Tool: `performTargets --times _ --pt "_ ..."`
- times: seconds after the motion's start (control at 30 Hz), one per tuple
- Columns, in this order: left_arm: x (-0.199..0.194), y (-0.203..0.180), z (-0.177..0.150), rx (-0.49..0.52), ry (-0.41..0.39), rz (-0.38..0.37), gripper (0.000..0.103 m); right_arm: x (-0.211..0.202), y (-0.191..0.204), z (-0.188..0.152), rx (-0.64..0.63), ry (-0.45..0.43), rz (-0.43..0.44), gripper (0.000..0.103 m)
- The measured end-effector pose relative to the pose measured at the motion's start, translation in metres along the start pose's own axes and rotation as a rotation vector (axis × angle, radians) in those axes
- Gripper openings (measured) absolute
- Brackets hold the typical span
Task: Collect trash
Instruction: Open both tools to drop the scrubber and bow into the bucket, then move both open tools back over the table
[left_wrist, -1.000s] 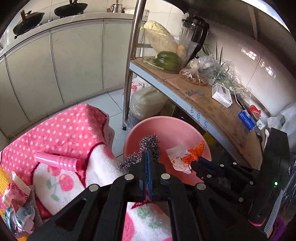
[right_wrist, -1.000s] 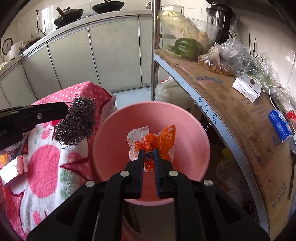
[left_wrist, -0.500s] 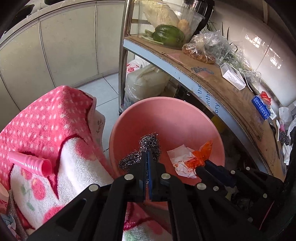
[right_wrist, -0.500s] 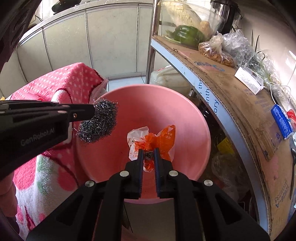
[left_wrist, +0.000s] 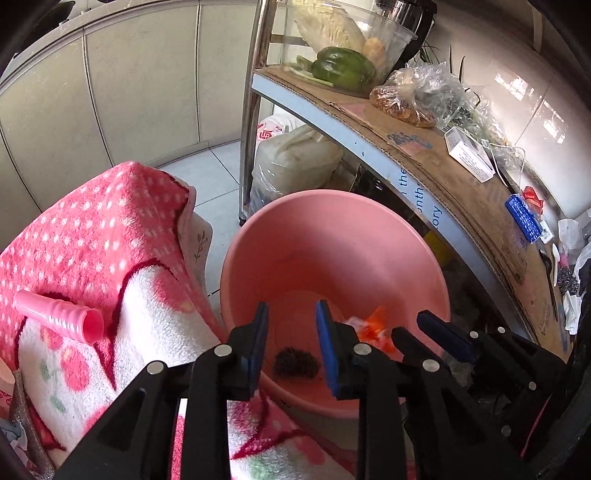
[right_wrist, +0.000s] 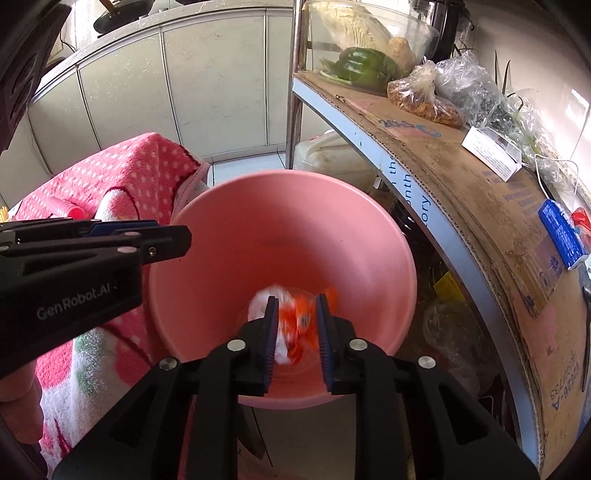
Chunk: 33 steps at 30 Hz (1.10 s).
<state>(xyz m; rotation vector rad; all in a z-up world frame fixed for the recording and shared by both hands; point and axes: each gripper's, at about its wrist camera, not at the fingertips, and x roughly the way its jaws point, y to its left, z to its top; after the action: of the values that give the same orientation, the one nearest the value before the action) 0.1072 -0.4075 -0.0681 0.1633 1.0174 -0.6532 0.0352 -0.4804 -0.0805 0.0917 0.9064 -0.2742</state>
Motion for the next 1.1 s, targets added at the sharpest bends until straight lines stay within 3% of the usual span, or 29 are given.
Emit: performTargets --times 0.53,0.63,1.1 --pt "-0.040 0.012 -0.003 -0.043 -0.062 -0.006 0.028 -0.027 0.006 0.006 0.001 -0.059 0.010 0.033" --pt "-0.049 0.015 -0.005 -0.049 -0.070 0.000 0.028 -0.034 0.007 0.008 0.007 -0.072 0.002 0.040" --pt "-0.092 0.029 -0.026 -0.082 -0.120 0.017 0.028 -0.068 0.021 0.007 0.004 -0.122 -0.011 0.042"
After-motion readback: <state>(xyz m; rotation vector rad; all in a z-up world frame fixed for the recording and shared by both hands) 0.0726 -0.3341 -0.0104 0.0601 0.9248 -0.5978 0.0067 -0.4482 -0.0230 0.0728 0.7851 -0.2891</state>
